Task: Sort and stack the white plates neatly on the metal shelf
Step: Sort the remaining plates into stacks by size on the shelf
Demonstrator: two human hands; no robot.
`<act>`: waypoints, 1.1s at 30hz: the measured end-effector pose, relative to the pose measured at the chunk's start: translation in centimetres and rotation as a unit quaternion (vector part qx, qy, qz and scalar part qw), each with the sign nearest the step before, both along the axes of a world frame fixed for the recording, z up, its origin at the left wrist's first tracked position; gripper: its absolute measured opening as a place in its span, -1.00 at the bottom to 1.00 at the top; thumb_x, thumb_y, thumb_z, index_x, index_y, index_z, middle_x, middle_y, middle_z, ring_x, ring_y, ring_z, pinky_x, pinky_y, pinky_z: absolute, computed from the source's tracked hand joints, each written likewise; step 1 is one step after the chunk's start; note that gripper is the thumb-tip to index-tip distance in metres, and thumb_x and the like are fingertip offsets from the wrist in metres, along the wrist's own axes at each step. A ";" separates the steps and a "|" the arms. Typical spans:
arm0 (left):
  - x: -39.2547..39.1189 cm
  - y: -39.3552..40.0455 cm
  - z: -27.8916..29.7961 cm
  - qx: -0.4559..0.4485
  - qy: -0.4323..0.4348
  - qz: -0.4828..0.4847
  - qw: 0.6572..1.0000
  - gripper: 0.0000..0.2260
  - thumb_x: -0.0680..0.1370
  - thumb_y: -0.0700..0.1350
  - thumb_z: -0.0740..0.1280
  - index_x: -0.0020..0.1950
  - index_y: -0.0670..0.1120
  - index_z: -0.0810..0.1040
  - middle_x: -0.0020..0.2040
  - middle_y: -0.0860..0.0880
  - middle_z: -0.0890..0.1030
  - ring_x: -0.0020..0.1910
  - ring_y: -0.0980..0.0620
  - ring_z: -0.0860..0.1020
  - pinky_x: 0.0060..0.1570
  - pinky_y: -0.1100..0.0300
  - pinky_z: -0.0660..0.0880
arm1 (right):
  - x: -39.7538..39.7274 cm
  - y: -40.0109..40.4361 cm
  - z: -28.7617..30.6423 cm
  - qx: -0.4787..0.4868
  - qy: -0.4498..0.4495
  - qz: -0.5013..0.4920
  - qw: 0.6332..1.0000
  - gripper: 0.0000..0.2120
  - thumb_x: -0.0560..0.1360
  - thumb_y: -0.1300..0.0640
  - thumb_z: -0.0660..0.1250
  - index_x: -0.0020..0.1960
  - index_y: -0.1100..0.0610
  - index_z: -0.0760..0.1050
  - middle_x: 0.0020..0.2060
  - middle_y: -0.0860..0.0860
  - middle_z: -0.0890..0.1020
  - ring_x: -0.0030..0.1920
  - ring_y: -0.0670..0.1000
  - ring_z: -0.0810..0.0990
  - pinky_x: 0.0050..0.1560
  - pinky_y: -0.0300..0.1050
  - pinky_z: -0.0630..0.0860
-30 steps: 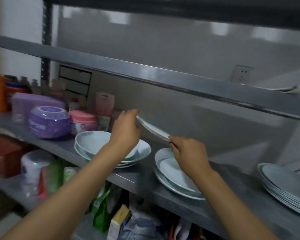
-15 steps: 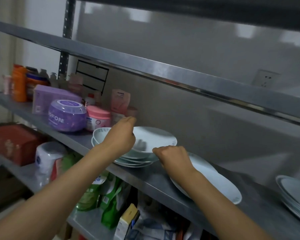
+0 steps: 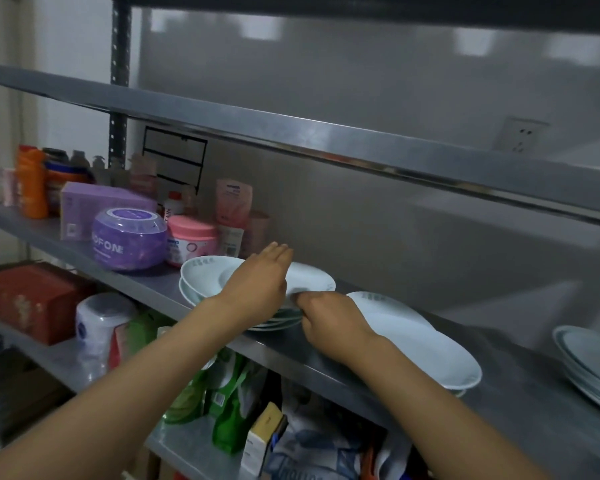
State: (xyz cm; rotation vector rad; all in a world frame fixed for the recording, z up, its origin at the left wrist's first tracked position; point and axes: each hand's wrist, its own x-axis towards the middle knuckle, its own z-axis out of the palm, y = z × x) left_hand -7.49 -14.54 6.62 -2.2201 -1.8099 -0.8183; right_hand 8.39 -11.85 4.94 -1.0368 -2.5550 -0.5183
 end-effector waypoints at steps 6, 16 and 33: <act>2.7 0.6 0.0 0.030 -0.011 -0.032 0.999 -0.53 0.64 -0.16 0.10 0.53 -0.18 0.09 0.56 -0.11 0.10 0.54 -0.01 0.04 0.46 0.15 0.05 | 3.8 0.1 0.8 0.012 0.068 -0.009 0.998 -0.58 0.48 0.26 0.15 0.32 0.15 0.44 0.20 0.10 0.59 0.14 0.18 0.57 0.13 0.02 0.50; 14.7 0.7 1.5 0.052 0.011 -0.141 0.989 -0.51 0.66 -0.02 0.04 0.54 -0.18 0.05 0.57 -0.11 0.03 0.55 -0.01 -0.01 0.47 0.17 -0.01 | 19.3 -1.2 2.2 0.035 0.201 -0.195 0.959 -0.49 0.43 0.32 0.24 0.38 0.21 0.41 0.29 0.17 0.53 0.24 0.18 0.53 0.24 -0.02 0.42; 41.0 0.8 -2.4 0.051 0.044 -0.329 0.942 -0.55 0.65 -0.03 0.08 0.49 -0.20 0.18 0.52 -0.17 0.19 0.50 -0.10 0.15 0.47 0.02 0.08 | 42.2 -7.3 -4.9 0.043 0.307 -0.470 0.826 -0.58 0.45 0.24 0.25 0.30 0.10 0.47 0.16 0.11 0.62 0.14 0.16 0.58 0.11 0.01 0.49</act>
